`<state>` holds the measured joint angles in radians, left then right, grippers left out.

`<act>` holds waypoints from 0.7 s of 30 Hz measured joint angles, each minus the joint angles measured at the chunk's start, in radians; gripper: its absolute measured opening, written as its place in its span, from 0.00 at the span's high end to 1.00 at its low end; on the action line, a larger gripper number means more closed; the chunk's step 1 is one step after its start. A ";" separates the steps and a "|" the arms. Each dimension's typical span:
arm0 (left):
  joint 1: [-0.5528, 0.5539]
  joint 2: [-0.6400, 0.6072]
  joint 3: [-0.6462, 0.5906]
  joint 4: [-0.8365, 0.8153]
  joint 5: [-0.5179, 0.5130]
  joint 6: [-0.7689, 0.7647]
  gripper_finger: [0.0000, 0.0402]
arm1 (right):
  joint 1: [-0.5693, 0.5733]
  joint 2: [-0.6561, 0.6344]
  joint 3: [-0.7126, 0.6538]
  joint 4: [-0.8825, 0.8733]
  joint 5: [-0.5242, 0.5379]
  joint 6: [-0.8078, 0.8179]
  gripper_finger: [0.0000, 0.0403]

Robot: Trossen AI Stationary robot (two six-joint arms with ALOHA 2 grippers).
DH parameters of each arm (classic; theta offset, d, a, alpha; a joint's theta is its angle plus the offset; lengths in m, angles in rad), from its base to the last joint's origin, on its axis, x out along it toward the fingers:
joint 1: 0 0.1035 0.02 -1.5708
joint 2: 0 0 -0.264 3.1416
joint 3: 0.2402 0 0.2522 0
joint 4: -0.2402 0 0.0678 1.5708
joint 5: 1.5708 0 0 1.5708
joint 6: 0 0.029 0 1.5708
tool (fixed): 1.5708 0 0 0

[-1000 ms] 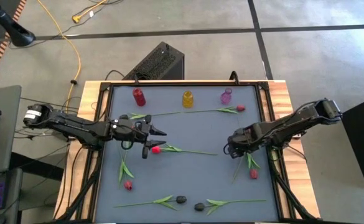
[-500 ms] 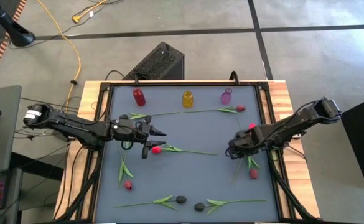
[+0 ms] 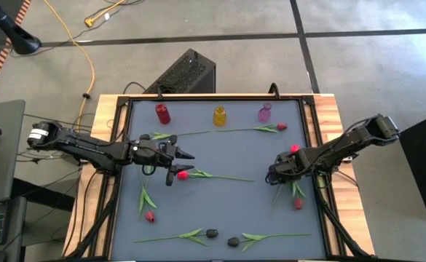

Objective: Sort flowers into vase by color
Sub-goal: Put the right red tulip into the yellow vase

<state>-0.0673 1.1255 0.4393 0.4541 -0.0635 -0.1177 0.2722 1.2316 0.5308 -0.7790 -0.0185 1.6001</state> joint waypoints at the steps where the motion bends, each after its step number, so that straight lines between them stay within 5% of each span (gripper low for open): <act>1: 0.000 0.000 0.000 0.000 0.000 0.000 0.61 | 0.000 0.000 0.000 0.000 0.000 0.000 0.74; 6: 0.000 0.000 0.000 0.004 0.000 0.000 0.61 | 0.000 -0.002 0.000 0.003 0.019 -0.035 0.95; 14: 0.000 0.000 0.000 0.004 0.000 0.000 0.61 | -0.006 -0.002 0.073 -0.003 0.110 -0.038 0.94; 21: 0.000 0.000 -0.001 0.000 -0.003 0.004 0.61 | -0.026 -0.002 0.262 -0.002 0.303 -0.159 0.95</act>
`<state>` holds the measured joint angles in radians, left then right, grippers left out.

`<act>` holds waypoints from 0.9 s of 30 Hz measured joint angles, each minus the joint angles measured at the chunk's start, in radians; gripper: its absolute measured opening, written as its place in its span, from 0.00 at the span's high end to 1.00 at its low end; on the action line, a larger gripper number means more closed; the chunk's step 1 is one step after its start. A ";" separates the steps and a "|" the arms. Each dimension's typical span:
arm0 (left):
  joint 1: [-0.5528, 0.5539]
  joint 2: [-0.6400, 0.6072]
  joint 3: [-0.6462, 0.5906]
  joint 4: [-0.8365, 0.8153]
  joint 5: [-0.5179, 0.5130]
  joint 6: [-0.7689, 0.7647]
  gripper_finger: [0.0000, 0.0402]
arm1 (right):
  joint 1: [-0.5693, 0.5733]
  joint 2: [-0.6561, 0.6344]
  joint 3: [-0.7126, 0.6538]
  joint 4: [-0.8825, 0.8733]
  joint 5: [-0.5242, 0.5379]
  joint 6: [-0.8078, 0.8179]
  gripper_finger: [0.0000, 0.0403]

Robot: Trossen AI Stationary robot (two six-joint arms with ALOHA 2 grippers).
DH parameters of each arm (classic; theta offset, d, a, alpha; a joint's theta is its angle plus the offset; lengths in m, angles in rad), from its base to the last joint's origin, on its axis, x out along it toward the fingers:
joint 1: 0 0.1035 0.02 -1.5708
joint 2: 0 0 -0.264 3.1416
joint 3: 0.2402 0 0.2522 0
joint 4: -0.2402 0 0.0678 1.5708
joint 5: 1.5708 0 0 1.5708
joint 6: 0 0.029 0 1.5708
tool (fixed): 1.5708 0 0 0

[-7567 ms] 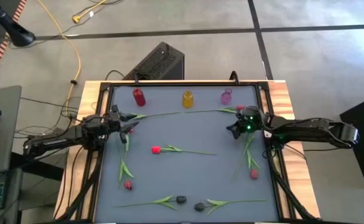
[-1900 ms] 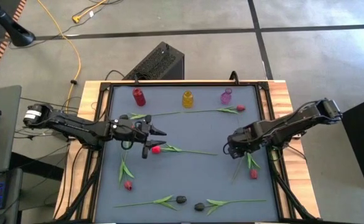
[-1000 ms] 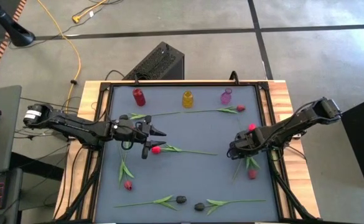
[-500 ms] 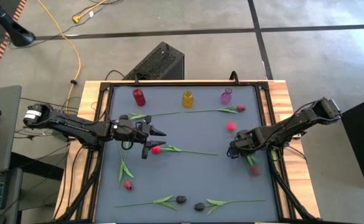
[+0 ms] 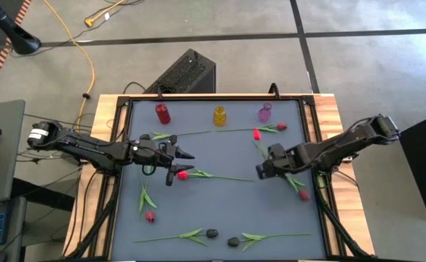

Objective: Sort flowers into vase by color
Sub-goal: Put the right red tulip into the yellow vase

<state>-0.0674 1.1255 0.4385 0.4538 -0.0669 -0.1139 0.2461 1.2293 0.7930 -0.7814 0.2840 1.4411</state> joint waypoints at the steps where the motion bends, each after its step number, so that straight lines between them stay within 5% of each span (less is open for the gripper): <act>1: 0.000 0.000 0.000 0.000 0.000 0.000 0.61 | -0.008 0.000 0.026 0.003 0.036 -0.037 0.95; 7: 0.000 0.000 0.000 -0.002 -0.001 0.000 0.61 | -0.089 0.000 0.138 0.140 0.211 -0.463 0.95; 12: 0.000 0.000 0.000 -0.003 -0.001 0.001 0.61 | -0.219 0.002 0.145 0.496 0.190 -0.868 0.95; 18: 0.000 0.000 0.000 -0.062 -0.027 -0.003 0.61 | -0.448 0.003 0.145 0.868 -0.012 -1.214 0.95; 27: 0.074 0.000 0.029 -0.012 -0.014 0.019 0.61 | -0.751 0.132 0.146 1.270 -0.349 -1.251 0.95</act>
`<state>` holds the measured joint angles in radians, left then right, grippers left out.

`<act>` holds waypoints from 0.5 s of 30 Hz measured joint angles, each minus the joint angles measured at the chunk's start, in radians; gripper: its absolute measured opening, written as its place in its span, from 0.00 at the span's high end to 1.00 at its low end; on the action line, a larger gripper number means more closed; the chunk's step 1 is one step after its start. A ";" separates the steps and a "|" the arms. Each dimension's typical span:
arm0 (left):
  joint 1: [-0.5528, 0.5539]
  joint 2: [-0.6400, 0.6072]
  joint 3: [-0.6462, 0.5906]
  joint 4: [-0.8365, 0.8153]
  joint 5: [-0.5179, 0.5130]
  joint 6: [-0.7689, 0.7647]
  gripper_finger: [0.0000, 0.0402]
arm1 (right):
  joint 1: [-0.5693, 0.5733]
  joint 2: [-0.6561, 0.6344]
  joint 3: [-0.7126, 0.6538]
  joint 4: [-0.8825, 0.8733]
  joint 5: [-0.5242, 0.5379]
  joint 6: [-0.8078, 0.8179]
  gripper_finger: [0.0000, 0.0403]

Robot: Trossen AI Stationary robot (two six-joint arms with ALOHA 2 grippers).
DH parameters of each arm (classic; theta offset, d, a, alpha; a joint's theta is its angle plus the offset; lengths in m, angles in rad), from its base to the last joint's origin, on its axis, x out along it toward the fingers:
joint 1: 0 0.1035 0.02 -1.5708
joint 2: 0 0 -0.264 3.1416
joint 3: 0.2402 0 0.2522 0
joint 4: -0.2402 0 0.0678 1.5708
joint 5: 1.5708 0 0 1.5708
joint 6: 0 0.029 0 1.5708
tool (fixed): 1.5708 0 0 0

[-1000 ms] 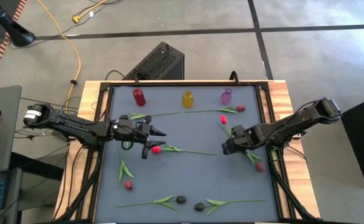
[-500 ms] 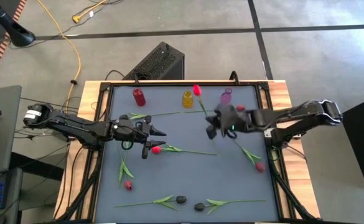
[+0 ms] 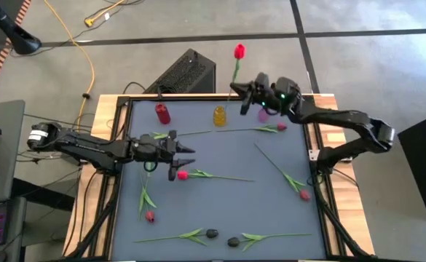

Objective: Sort flowers into vase by color
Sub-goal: Put the right red tulip into the yellow vase

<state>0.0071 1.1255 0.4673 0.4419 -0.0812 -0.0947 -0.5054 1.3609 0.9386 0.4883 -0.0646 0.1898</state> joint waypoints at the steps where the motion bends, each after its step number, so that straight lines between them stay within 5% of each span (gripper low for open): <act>1: 0.016 0.000 0.009 -0.003 0.012 -0.012 0.61 | -0.021 0.031 0.000 0.043 -0.033 0.018 0.95; 5: 0.070 0.000 0.015 -0.014 0.066 -0.042 0.61 | -0.078 0.125 -0.001 0.148 -0.120 0.044 0.95; 15: 0.083 0.000 0.014 -0.020 0.032 -0.088 0.61 | -0.140 0.197 -0.001 0.156 -0.125 0.006 0.95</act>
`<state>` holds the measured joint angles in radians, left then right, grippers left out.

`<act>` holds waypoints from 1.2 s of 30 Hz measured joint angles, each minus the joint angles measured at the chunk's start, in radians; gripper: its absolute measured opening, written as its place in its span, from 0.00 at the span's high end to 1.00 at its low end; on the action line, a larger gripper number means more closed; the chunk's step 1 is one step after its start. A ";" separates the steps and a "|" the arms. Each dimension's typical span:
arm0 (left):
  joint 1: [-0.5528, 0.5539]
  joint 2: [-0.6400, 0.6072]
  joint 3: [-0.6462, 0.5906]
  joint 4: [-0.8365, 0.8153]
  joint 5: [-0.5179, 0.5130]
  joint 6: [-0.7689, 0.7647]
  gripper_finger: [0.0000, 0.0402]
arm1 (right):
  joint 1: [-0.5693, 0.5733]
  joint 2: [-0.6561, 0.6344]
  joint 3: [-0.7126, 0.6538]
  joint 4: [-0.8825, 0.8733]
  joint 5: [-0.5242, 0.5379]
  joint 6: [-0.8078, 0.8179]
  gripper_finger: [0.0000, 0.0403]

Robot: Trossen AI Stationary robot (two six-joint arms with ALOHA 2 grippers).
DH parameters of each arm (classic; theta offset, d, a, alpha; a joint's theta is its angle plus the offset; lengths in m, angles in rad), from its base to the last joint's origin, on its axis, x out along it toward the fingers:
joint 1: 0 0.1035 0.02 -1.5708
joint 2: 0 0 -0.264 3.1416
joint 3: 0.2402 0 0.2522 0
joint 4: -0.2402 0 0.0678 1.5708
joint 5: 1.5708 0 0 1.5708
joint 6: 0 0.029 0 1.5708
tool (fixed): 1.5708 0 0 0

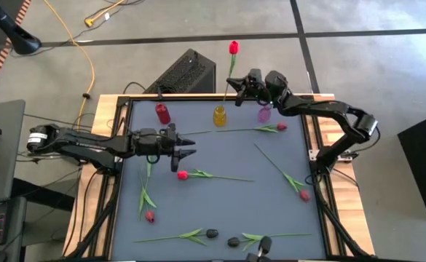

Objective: Sort flowers into vase by color
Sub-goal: Put the right red tulip into the yellow vase

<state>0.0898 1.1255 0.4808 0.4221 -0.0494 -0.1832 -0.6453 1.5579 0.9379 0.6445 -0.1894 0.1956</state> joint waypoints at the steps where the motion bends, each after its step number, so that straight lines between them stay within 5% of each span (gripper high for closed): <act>1: 0.000 0.000 0.000 -0.001 -0.006 -0.003 0.61 | 0.002 0.006 0.000 0.002 0.000 -0.004 0.95; 22: 0.000 0.000 0.000 -0.030 -0.044 -0.021 0.61 | 0.086 0.128 0.000 -0.020 0.004 -0.129 0.87; 36: 0.000 0.000 0.000 -0.037 -0.043 -0.040 0.61 | 0.066 0.044 0.021 -0.317 0.009 -0.231 0.86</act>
<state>0.0895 1.1255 0.4805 0.3850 -0.0928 -0.2227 -0.5797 1.6017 0.9588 0.3280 -0.1806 -0.0353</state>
